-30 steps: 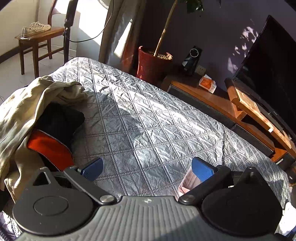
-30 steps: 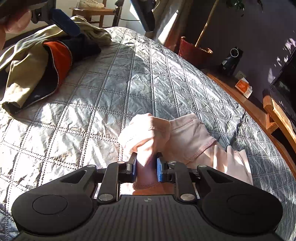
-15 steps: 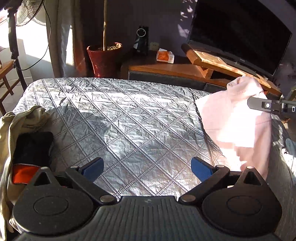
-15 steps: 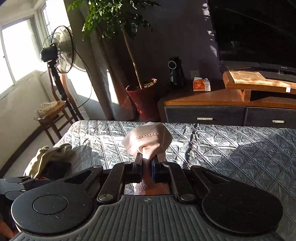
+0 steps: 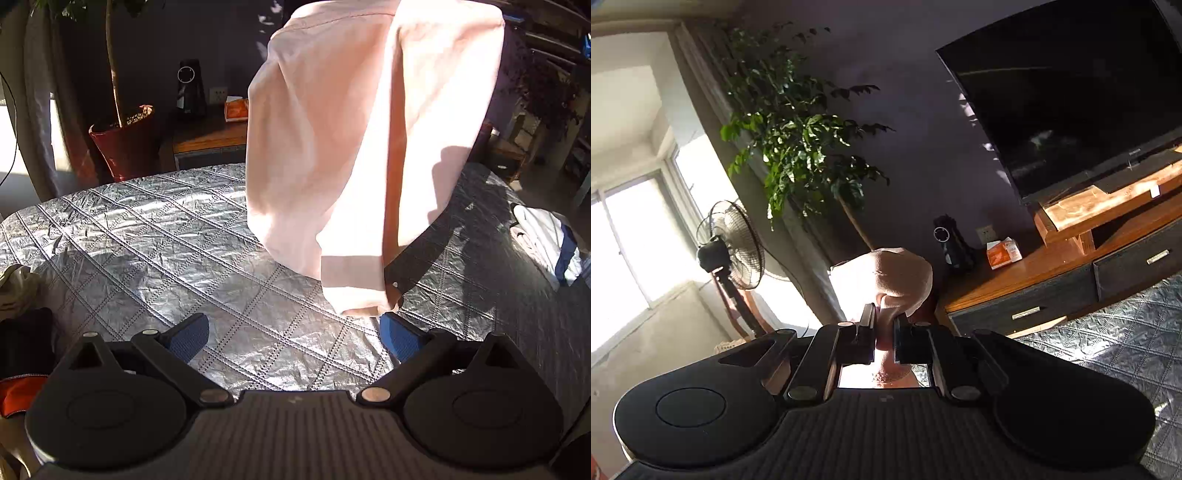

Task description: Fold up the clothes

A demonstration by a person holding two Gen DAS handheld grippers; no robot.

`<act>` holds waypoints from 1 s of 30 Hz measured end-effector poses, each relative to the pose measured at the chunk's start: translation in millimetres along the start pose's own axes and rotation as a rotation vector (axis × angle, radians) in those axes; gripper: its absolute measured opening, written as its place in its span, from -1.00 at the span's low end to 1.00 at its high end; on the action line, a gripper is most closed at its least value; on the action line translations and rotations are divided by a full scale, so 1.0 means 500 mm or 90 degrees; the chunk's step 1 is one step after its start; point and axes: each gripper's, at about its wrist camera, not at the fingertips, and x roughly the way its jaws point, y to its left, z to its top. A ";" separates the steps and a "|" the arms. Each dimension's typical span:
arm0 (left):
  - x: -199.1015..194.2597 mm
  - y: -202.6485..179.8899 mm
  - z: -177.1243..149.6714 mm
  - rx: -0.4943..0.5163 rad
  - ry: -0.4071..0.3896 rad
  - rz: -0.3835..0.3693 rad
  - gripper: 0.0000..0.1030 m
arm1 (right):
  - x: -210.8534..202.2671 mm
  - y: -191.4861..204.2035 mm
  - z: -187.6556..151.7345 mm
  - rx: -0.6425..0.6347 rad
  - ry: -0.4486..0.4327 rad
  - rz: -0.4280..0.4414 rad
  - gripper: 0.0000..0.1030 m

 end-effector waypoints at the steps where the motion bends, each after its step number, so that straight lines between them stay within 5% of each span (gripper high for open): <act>1: -0.001 0.001 0.000 0.003 0.000 0.003 0.91 | -0.017 -0.052 -0.020 0.047 -0.003 -0.033 -0.79; 3: -0.002 0.000 -0.001 0.013 0.000 0.011 0.91 | -0.043 -0.121 -0.067 0.026 0.008 -0.157 -0.75; 5: -0.001 -0.006 -0.003 0.028 0.001 0.021 0.91 | -0.059 -0.169 -0.122 -0.086 0.031 -0.346 -0.44; 9: 0.004 -0.005 -0.003 0.030 0.004 0.032 0.91 | -0.113 -0.219 -0.188 -0.142 0.012 -0.462 -0.29; 10: 0.006 -0.005 -0.002 0.029 0.004 0.039 0.91 | -0.119 -0.214 -0.202 -0.155 0.014 -0.446 -0.17; 12: 0.010 -0.007 -0.002 0.029 0.006 0.056 0.91 | -0.103 -0.183 -0.233 -0.220 0.061 -0.381 0.47; 19: 0.017 -0.008 0.002 0.016 0.009 0.073 0.91 | 0.010 -0.025 -0.348 -0.389 0.245 -0.124 0.36; 24: 0.025 -0.024 -0.003 0.043 0.018 0.058 0.91 | 0.071 0.005 -0.410 -0.474 0.295 -0.112 0.31; 25: 0.026 -0.029 -0.004 0.049 0.019 0.055 0.91 | 0.083 0.002 -0.416 -0.471 0.307 -0.120 0.25; 26: 0.027 -0.031 -0.004 0.051 0.020 0.052 0.91 | 0.093 -0.003 -0.420 -0.456 0.325 -0.125 -0.13; 27: 0.028 -0.032 -0.005 0.051 0.020 0.049 0.91 | 0.100 -0.006 -0.425 -0.439 0.344 -0.125 -0.84; 30: 0.030 -0.033 -0.004 0.049 0.020 0.051 0.91 | 0.090 0.027 -0.450 -0.441 0.365 -0.061 -0.85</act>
